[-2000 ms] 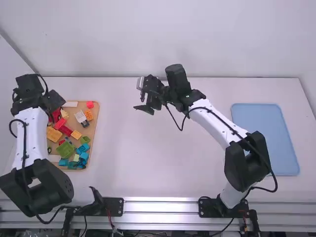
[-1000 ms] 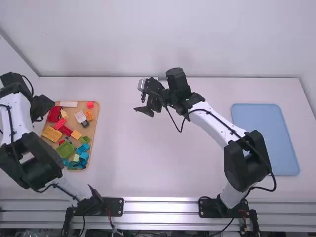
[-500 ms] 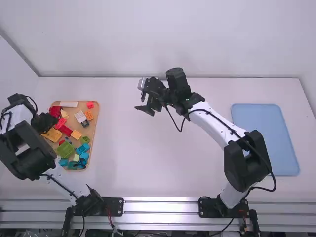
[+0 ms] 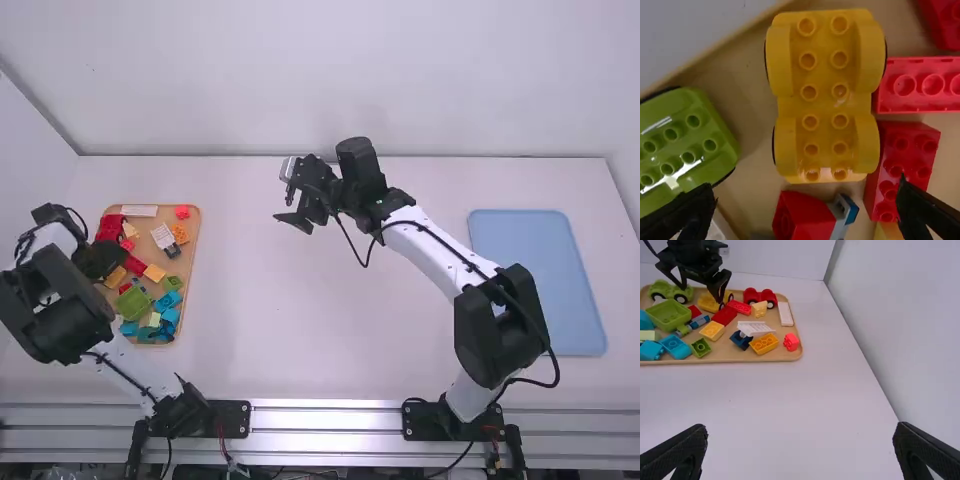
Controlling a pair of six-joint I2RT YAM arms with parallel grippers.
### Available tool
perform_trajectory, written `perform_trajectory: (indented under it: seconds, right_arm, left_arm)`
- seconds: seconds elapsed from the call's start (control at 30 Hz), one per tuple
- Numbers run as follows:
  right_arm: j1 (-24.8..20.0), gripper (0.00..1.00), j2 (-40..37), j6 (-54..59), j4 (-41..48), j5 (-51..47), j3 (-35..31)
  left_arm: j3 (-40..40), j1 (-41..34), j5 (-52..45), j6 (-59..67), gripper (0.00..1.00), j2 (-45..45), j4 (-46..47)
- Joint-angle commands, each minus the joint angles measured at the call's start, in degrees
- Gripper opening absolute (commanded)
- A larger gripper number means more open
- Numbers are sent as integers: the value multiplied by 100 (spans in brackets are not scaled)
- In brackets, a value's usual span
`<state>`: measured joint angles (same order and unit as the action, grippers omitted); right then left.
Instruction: Assemble lego blocks to make yellow taxi
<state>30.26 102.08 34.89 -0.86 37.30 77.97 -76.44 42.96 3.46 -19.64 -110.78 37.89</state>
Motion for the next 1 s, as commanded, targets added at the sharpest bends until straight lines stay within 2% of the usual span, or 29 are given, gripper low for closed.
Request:
perform_trajectory:
  seconds: [0.0, 0.17, 0.3, 0.5, 0.63, 0.97]
  right_arm:
    - [17, 99, -125, -13, 15, 33, -7]
    - [22, 99, -125, -11, 15, 33, -7]
    - [22, 99, -125, -17, 20, 28, -7]
    - [22, 99, -125, 7, -79, 33, -81]
    - [22, 99, -125, 2, -221, 28, -179]
    - [17, 98, -125, 2, -238, 28, -188]
  left_arm:
    - [-321, -22, 44, -4, 96, -199, 160]
    - [-964, -22, 44, -2, 97, -538, 658]
    - [-1484, -26, 55, -24, 88, -835, 1150]
    - [-1215, -22, 20, -48, 86, -872, 890]
    - [-938, -15, 114, -48, 80, -870, 879]
    - [-743, -20, 264, 46, 87, -872, 422]
